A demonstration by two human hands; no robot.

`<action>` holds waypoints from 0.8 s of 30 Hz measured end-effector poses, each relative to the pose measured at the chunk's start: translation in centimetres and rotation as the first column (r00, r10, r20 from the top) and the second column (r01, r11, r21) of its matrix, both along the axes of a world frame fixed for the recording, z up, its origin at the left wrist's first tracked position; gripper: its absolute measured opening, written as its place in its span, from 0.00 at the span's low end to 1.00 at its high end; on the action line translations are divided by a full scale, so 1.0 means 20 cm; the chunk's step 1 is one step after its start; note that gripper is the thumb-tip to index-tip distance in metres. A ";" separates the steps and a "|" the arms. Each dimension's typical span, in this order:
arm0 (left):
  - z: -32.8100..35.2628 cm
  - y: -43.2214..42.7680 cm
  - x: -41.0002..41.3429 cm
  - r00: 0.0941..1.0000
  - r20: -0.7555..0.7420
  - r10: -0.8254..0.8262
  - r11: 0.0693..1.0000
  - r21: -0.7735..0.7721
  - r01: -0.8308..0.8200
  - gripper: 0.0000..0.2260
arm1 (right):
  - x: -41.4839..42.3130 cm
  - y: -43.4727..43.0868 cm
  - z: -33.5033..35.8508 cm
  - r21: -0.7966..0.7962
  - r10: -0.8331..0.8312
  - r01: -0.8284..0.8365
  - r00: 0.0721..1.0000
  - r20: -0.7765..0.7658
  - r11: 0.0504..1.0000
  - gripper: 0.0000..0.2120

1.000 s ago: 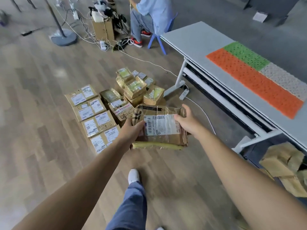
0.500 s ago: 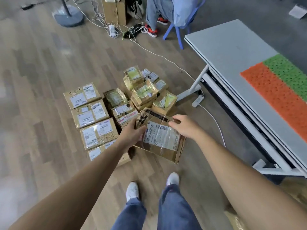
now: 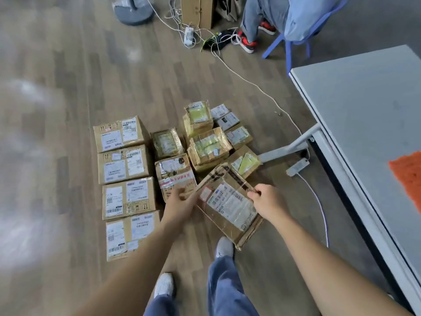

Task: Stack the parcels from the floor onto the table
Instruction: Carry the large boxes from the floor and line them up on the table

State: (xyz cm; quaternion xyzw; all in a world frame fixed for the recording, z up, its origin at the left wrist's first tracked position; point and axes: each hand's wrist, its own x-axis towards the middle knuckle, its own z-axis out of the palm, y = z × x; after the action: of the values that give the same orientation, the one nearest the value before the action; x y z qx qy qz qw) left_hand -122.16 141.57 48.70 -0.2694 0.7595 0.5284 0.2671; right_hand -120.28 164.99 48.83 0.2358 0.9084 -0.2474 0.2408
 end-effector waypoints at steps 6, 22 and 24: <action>-0.24 0.25 -0.07 0.973 0.187 -0.135 0.990 0.061 0.126 0.21 | -0.15 0.19 -0.26 0.018 -0.216 0.216 0.975 0.053 0.976 0.15; -1.04 0.76 -0.72 0.976 0.170 -0.135 0.972 0.212 0.097 0.21 | -0.58 0.35 -1.06 -0.233 -0.725 0.708 0.689 0.018 0.667 0.13; -1.11 0.76 -0.76 0.983 0.155 -0.096 0.971 0.230 0.058 0.25 | -0.61 0.33 -1.17 -0.249 -0.719 0.696 0.695 -0.002 0.673 0.12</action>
State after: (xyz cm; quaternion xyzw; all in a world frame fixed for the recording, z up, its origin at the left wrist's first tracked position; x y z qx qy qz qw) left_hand -137.36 156.83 26.43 -0.2506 0.6799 0.5760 0.3784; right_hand -132.55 171.58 25.53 0.5272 0.7218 -0.4357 0.1061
